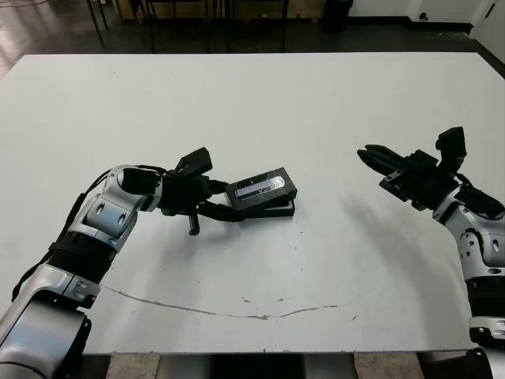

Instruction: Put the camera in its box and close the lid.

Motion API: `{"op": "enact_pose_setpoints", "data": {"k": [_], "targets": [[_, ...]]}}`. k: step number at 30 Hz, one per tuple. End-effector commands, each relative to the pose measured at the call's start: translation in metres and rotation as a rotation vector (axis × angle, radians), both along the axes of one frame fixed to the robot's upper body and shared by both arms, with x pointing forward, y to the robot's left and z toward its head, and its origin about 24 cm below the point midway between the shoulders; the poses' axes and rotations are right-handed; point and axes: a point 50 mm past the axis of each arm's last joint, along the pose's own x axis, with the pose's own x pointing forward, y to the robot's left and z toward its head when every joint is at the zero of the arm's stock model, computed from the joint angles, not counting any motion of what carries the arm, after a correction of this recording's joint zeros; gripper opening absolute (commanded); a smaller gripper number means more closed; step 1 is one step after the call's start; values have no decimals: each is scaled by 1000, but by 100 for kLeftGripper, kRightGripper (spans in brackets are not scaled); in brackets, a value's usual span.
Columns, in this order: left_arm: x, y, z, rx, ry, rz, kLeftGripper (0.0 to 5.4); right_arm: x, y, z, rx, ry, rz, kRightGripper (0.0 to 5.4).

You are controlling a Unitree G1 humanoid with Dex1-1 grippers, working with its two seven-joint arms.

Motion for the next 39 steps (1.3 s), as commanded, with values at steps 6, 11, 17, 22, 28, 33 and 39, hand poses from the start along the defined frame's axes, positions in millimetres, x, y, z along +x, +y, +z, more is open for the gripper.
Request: {"op": "enact_pose_setpoints", "data": {"k": [6,11,17,22,28,33,39], "targets": [[-4,8,-14,158,63,-12,73,-3,-6,-7,-20,39,-7,0],[-1,12,-17,207,30,18,73,-3,-5,-7,-12,44,-3,0],[3,14,-20,252,16,37,58,-3,-6,-8,-1,58,-5,0],[4,14,-19,266,-6,16,58,-3,-6,-9,-9,52,4,0],[6,18,-18,319,-22,12,58,-2,-6,-10,-11,55,5,0],[8,18,-16,324,-23,-6,57,-1,-6,-11,-16,59,13,0],[12,13,-14,360,-63,-45,57,-1,-7,-12,-14,65,11,0]]}}
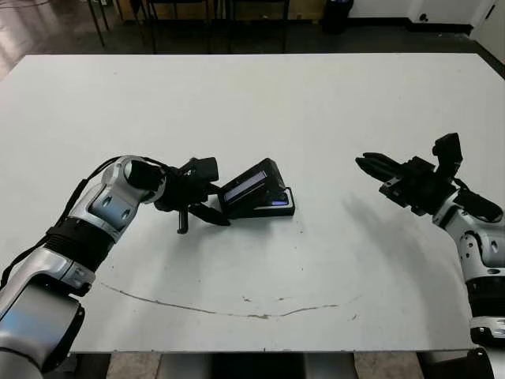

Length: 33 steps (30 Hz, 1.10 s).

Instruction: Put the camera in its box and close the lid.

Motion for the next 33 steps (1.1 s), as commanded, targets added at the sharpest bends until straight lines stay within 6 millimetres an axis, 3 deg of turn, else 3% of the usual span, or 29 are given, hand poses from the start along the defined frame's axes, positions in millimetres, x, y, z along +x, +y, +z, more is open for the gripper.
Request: {"op": "enact_pose_setpoints", "data": {"k": [1,10,19,25,33], "targets": [[0,9,-13,91,29,42,57,-1,-3,0,-26,6,-1,0],[11,-10,-22,233,35,14,41,-5,-6,1,-26,18,-11,0],[12,-29,-30,237,87,20,2,-11,-6,3,-38,14,-16,0],[11,-38,-38,191,134,14,2,-13,-5,4,-36,15,-6,0],[12,-48,-34,213,71,-43,2,-14,-4,3,-47,4,-3,0]]}}
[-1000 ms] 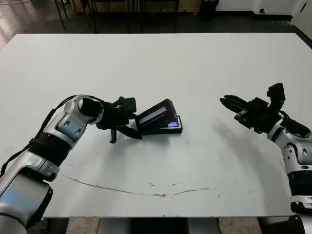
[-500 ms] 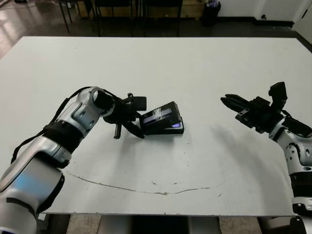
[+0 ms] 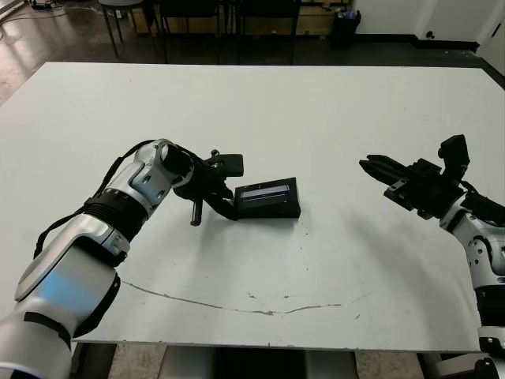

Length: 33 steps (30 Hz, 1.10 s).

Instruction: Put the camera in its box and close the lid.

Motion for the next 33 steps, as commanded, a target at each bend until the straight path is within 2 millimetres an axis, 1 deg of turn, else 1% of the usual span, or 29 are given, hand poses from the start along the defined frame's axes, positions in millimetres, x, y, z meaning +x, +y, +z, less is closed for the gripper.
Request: {"op": "enact_pose_setpoints", "data": {"k": [1,7,13,16,24,26,28,29,33], "targets": [[-10,-15,-29,54,24,13,2,-4,-3,-5,-19,19,-10,0],[-12,-20,-28,-42,117,70,2,-5,-1,-6,-9,38,-20,0],[-18,-23,-21,-108,222,67,2,-5,2,-6,-22,32,-13,0],[-24,-19,-19,-131,312,88,2,-4,3,-7,-22,32,-11,0],[-37,-7,-2,-68,324,72,2,-2,7,-6,-37,23,-7,0],[-40,-2,3,-63,309,21,2,-2,7,-7,-39,22,-7,0],[-41,7,6,-50,310,-11,26,-1,8,-7,-33,27,-9,0],[-42,13,8,-10,311,-24,45,-1,8,-7,-33,26,-9,0],[-44,35,11,139,271,-120,136,-1,9,-6,-29,17,-2,0]]}}
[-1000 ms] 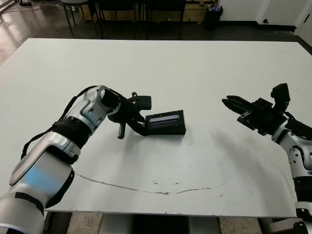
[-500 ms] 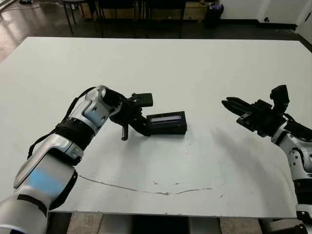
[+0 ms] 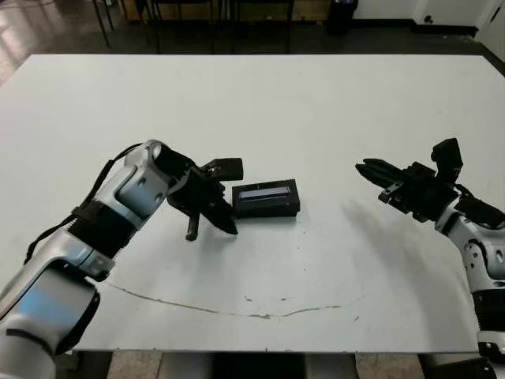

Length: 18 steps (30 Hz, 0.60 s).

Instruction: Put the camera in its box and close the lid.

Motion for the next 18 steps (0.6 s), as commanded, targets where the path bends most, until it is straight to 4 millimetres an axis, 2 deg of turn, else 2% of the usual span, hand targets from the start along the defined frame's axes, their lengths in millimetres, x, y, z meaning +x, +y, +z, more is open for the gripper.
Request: {"op": "enact_pose_setpoints", "data": {"k": [1,8,12,15,18], "targets": [[-7,28,-10,145,3,-52,160,1,2,-3,1,6,2,0],[-18,65,-6,161,-62,-49,323,3,3,-3,14,-6,12,0],[-21,92,7,178,-196,94,394,5,3,-3,20,-2,14,0],[-21,103,23,74,-356,241,359,5,4,-2,7,-10,14,0],[-21,105,41,-208,-515,422,285,7,4,-2,5,-25,18,0]]}}
